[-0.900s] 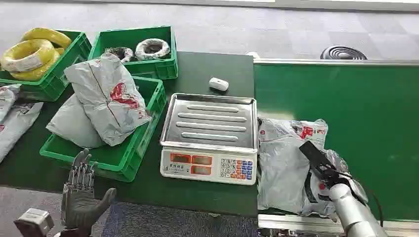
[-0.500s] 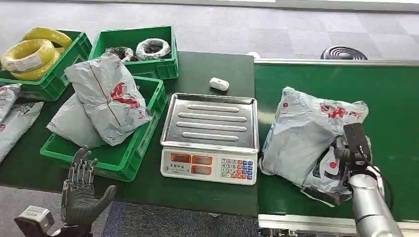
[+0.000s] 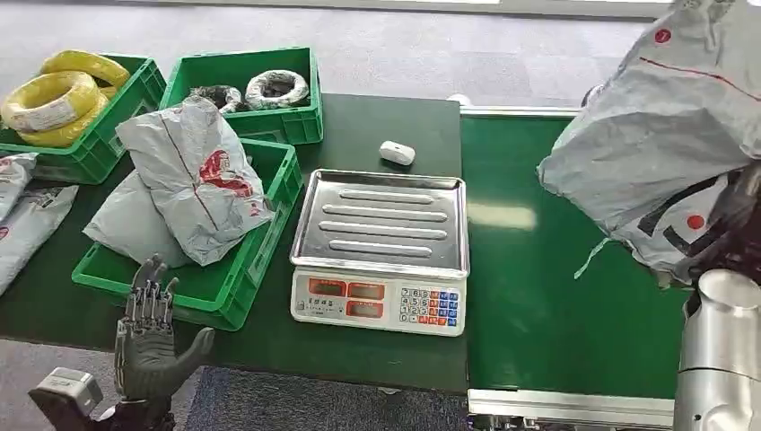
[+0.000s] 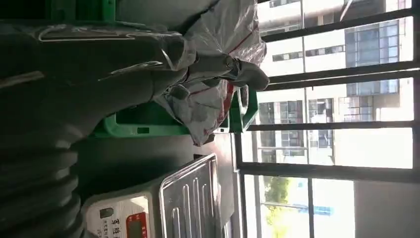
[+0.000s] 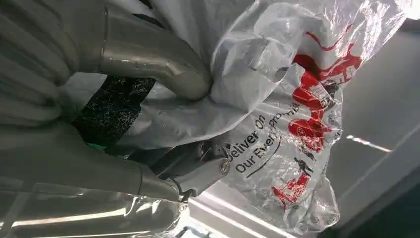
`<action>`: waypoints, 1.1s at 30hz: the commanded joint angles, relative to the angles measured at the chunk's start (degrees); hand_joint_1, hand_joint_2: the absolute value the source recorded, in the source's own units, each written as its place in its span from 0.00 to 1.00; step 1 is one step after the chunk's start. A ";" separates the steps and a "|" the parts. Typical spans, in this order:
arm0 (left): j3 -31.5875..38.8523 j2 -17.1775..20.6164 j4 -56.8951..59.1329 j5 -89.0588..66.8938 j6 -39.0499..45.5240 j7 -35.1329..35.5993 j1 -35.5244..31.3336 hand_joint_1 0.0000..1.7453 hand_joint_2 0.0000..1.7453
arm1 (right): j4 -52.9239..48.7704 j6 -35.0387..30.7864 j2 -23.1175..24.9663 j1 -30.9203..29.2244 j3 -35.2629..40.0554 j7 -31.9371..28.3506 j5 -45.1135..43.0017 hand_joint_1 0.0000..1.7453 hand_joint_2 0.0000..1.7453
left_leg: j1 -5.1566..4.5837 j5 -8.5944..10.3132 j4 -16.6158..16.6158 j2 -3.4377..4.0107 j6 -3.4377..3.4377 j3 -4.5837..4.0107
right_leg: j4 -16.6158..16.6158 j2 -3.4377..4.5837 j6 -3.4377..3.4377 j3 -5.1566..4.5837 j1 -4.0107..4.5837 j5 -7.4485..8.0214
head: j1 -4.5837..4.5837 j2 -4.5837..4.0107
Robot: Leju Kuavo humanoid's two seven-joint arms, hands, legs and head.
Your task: Moved the parcel from conveyor to table for the left to box.
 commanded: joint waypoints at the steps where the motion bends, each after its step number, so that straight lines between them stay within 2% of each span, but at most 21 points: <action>1: -0.36 1.23 3.14 -0.67 -1.18 -0.70 -3.04 0.00 1.00 | -0.76 15.63 6.38 -11.17 14.47 5.34 -1.90 1.00 1.00 | -0.09 0.02 -0.02 0.36 0.01 -0.01 | 0.08 0.36 -0.03 -0.18 -0.08 0.08 | 0.00 0.00; 3: -0.15 1.50 3.37 -0.81 -1.72 -0.78 -3.56 0.00 1.00 | 2.99 19.21 7.34 -13.27 17.00 6.16 -1.48 1.00 1.00 | -0.09 0.03 -0.05 0.60 0.00 0.03 | 0.08 0.57 -0.06 -0.23 -0.08 0.16 | -0.02 0.00; 5: -0.25 2.06 3.87 -0.83 -2.55 -0.90 -3.97 0.00 1.00 | 7.64 25.27 7.96 -14.90 20.65 7.81 1.17 1.00 1.00 | -0.06 0.04 -0.05 0.36 0.00 0.07 | 0.04 0.34 -0.04 -0.11 -0.06 0.10 | 0.00 0.00; 6: -0.09 2.00 4.20 -0.80 -2.72 -0.93 -4.20 0.00 1.00 | 8.66 25.16 8.77 -14.95 20.85 7.53 1.68 1.00 1.00 | -0.07 0.08 -0.10 0.46 -0.01 0.11 | 0.00 0.43 -0.07 -0.12 -0.05 0.15 | -0.02 0.00; 8: -0.09 2.05 4.49 -0.93 -3.61 -0.93 -4.63 0.00 1.00 | 12.48 29.59 9.81 -15.66 23.58 10.47 5.92 1.00 1.00 | -0.02 0.07 -0.08 0.28 -0.02 0.13 | -0.03 0.25 -0.05 -0.01 -0.02 0.09 | 0.00 0.00; 11: -0.19 2.02 5.69 -1.05 -4.90 -0.12 -6.12 0.00 1.00 | 21.39 35.52 12.19 -17.11 27.47 12.95 10.80 1.00 1.00 | -0.01 0.08 -0.11 0.38 -0.01 0.15 | -0.05 0.36 -0.07 -0.01 0.00 0.13 | 0.00 0.00; 18: 0.33 1.33 5.76 -1.66 -5.55 0.68 -6.80 0.00 1.00 | 29.45 36.07 13.19 -18.27 29.78 12.83 15.41 1.00 1.00 | -0.03 0.11 -0.10 0.18 0.00 0.07 | -0.05 0.16 -0.05 -0.03 -0.02 0.12 | 0.02 0.00; 20: 0.32 1.34 5.83 -1.83 -5.82 0.99 -7.02 0.00 1.00 | 29.92 39.58 13.03 -18.09 29.64 11.38 14.53 0.81 1.00 | -0.02 0.07 -0.04 0.08 -0.01 0.04 | 0.01 0.07 -0.03 -0.02 -0.02 0.05 | 0.00 0.00; 21: 0.41 1.23 6.07 -1.90 -5.96 1.16 -7.33 0.00 1.00 | 30.35 40.71 12.77 -18.11 29.89 10.84 14.65 0.68 1.00 | -0.02 0.10 -0.08 0.11 0.00 0.03 | -0.04 0.10 -0.05 -0.03 -0.01 0.09 | 0.00 0.00; 22: 0.53 1.10 6.26 -1.91 -5.98 1.19 -7.55 0.00 1.00 | 30.54 40.78 12.68 -18.15 29.86 10.44 14.65 0.30 1.00 | -0.02 0.10 -0.05 0.04 -0.01 0.01 | -0.01 0.03 -0.04 -0.04 -0.01 0.07 | 0.00 0.00; 23: 0.74 0.91 6.19 -2.08 -6.10 1.31 -7.53 0.00 1.00 | 30.75 39.96 12.85 -18.30 29.35 9.67 14.62 0.00 1.00 | -0.03 0.10 -0.04 0.00 -0.01 0.00 | 0.01 -0.02 -0.04 -0.03 -0.02 0.05 | 0.00 0.00; 28: 0.38 0.86 5.71 -2.41 -6.36 1.48 -7.02 0.00 1.00 | 28.93 37.77 12.84 -17.89 27.92 8.88 14.39 0.00 1.00 | -0.03 0.09 -0.02 0.03 0.00 -0.04 | 0.02 0.01 -0.03 -0.09 -0.02 0.05 | 0.02 0.00; 33: -1.09 1.26 5.68 -4.20 -5.83 1.93 -7.56 0.00 1.00 | 23.84 33.49 12.23 -14.93 24.58 6.83 12.74 0.00 1.00 | -0.02 0.16 -0.09 -0.05 0.02 -0.03 | -0.08 -0.06 -0.05 -0.07 0.00 0.11 | 0.00 0.00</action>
